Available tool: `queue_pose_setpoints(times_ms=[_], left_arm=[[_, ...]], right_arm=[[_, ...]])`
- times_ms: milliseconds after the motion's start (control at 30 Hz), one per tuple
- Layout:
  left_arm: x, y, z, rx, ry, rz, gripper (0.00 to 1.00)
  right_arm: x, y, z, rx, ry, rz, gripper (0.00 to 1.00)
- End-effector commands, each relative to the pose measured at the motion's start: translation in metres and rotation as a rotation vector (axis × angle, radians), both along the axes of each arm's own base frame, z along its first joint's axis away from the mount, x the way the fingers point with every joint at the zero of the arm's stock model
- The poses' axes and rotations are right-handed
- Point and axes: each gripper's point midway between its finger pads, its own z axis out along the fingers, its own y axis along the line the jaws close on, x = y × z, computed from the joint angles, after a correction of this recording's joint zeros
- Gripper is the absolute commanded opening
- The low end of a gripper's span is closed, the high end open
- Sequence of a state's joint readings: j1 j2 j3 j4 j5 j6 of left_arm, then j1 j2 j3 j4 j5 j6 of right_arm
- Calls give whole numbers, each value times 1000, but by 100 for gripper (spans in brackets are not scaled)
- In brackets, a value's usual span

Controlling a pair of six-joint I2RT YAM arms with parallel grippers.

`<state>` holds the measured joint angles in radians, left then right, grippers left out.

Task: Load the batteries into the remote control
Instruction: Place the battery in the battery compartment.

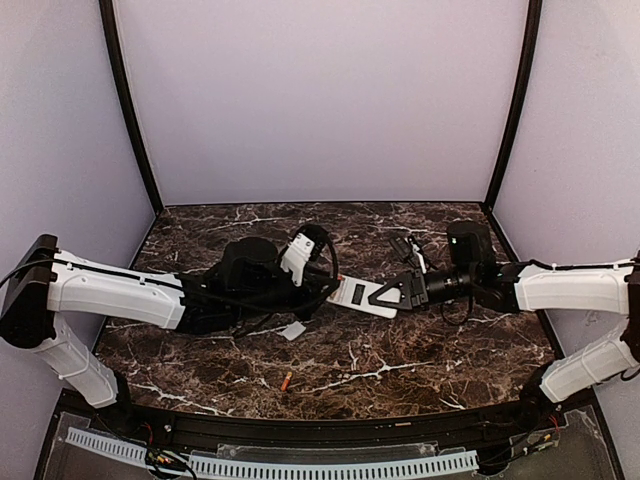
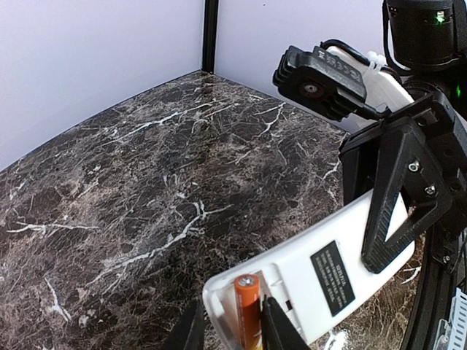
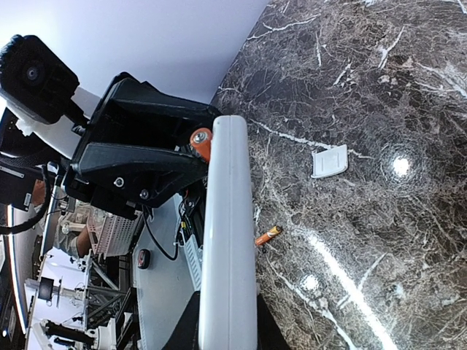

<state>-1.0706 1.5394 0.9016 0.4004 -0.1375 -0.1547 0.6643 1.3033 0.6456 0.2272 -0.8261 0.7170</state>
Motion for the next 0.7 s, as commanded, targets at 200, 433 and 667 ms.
queue_pose_setpoints(times_ms=[200,433,667], left_arm=[[-4,16,4,36,0,8,45],[-27,14,6,88,-19,-142,61],[-38,28,21,137,-103,-240,58]], right_arm=[[-4,0,4,-44,-60,45,0],[-8,1,-1,-48,-56,73,0],[-16,0,-9,-45,-60,124,0]])
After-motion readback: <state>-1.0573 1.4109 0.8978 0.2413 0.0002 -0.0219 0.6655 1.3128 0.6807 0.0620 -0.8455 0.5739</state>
